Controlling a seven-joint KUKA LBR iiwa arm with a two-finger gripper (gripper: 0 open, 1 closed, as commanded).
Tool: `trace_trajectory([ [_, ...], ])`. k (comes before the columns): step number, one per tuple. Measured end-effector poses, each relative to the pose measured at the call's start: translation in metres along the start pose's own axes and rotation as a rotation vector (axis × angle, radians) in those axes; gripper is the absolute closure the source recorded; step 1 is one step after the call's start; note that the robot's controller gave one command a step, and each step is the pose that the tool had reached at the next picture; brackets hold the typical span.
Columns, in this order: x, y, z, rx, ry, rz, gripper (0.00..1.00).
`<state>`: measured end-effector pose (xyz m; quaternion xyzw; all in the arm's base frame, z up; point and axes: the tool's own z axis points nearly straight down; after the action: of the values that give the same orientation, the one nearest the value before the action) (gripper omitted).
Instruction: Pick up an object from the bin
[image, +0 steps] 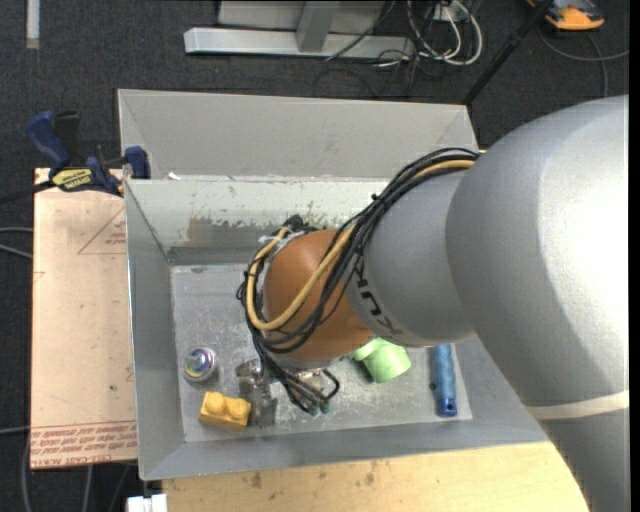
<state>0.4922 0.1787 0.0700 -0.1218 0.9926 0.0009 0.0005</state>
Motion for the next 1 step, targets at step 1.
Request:
trace_trajectory([
  [1, -0.0019, -0.0004, -0.0010, 0.000, -0.004, 0.001, 0.00],
])
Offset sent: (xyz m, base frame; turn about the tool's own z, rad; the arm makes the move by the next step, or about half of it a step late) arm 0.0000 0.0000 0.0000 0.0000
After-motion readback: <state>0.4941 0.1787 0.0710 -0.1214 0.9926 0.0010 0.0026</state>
